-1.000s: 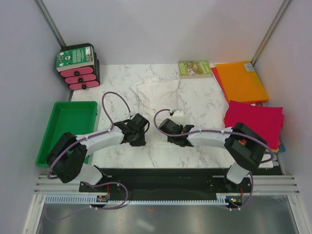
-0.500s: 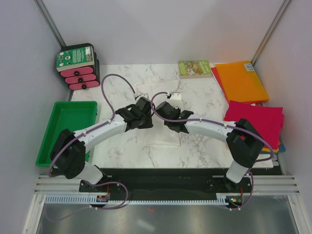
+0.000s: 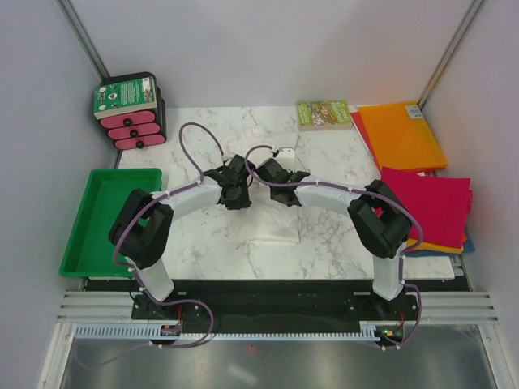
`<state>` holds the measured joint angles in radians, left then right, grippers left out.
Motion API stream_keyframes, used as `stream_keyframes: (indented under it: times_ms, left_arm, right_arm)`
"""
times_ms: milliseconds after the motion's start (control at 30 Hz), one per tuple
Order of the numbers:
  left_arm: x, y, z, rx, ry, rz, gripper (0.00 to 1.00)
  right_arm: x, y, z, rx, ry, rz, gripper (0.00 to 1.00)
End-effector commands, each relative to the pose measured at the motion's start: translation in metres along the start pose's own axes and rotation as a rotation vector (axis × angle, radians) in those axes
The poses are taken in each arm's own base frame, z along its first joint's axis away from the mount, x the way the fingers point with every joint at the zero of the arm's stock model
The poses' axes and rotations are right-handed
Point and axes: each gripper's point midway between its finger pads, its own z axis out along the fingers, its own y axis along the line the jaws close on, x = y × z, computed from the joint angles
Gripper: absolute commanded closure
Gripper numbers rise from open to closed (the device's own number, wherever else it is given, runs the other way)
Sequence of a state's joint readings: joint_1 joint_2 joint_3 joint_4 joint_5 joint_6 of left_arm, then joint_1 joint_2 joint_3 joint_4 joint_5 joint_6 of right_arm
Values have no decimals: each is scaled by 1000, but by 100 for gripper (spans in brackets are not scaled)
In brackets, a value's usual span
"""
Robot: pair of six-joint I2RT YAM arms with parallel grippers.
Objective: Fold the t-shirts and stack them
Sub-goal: Fold the folded rectangular tshirt in 1/3 of the way
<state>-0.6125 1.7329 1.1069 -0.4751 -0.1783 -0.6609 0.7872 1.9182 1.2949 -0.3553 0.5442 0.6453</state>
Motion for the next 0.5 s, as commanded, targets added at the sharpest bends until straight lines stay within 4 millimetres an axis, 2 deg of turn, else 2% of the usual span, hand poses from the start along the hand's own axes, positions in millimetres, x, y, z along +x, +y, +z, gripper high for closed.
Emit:
stream_keyframes:
  times_ms: [0, 33, 100, 133, 333, 400, 467]
  left_arm:
    - [-7, -10, 7, 30, -11, 30, 65]
    - [-3, -8, 10, 26, 1, 32, 65]
    - [1, -6, 13, 19, 13, 30, 65]
    - [4, -4, 15, 16, 18, 29, 65]
    - [8, 1, 19, -7, 27, 35, 65]
    - [7, 4, 18, -19, 20, 31, 65]
    - [4, 5, 16, -27, 7, 30, 64]
  right_arm:
    - [-30, 8, 22, -14, -23, 15, 100]
    - [-24, 6, 32, -4, -3, 6, 100]
    - [-29, 4, 42, 3, 9, 16, 100]
    - [-25, 2, 50, 16, 20, 12, 100]
    - [-36, -18, 83, 60, 41, 59, 100]
    - [-53, -19, 87, 58, 16, 57, 100]
    - [-71, -15, 84, 43, -24, 48, 100]
